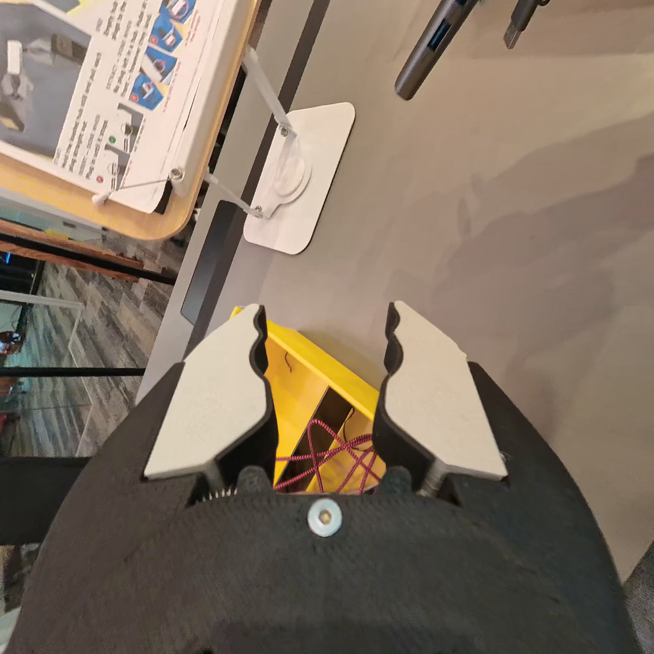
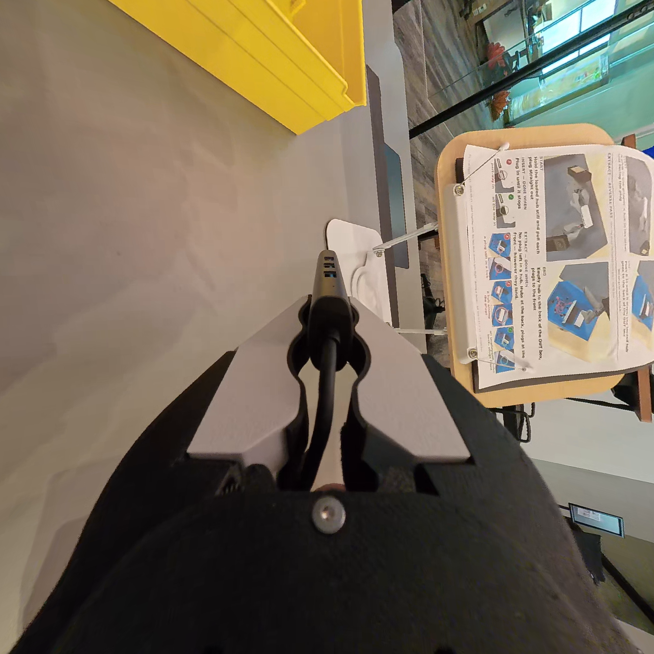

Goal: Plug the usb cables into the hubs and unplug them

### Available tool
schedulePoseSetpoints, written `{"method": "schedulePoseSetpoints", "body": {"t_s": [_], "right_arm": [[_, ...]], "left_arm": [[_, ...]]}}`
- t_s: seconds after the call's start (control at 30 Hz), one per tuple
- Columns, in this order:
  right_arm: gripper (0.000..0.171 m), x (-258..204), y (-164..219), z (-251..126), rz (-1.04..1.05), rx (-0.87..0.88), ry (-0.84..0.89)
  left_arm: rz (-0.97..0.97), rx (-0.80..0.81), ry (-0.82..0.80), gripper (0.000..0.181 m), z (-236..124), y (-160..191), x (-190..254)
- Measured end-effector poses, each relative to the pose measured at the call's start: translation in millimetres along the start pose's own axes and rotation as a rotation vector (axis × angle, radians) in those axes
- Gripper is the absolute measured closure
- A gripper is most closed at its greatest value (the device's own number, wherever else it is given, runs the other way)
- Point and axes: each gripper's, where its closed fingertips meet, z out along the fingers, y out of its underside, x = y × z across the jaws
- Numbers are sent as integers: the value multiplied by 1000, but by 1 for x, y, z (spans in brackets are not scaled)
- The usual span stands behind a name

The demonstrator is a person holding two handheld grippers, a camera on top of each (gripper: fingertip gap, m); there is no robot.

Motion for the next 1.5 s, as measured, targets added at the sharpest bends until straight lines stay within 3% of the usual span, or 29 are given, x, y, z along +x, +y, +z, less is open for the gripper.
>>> {"method": "schedulePoseSetpoints", "body": {"t_s": [0.2,0.6,0.73,1.0,1.1,1.13,1.23,1.33,1.5], "right_arm": [[157,-1,-1,2,14,8,-2],[158,-27,-4,13,194,106,-199],[158,-29,-20,7,225,216,-229],[158,-35,-66,-20,167,429,-272],[157,-36,-75,-32,169,495,-298],[157,-38,-75,-33,158,493,-308],[157,-40,-71,-35,147,486,-315],[158,-45,-51,-22,75,332,-301],[158,-49,-39,-9,30,248,-280]], "left_arm": [[-55,-25,-58,123,-22,23,-12],[-135,-40,-69,128,-42,56,-16],[-72,17,-2,133,-31,26,9],[169,52,141,130,25,-50,79],[177,77,175,150,35,-59,89],[175,87,164,164,36,-61,88],[171,91,188,165,35,-62,91],[191,29,160,164,34,-57,88],[245,-37,142,165,35,-53,85]]}}
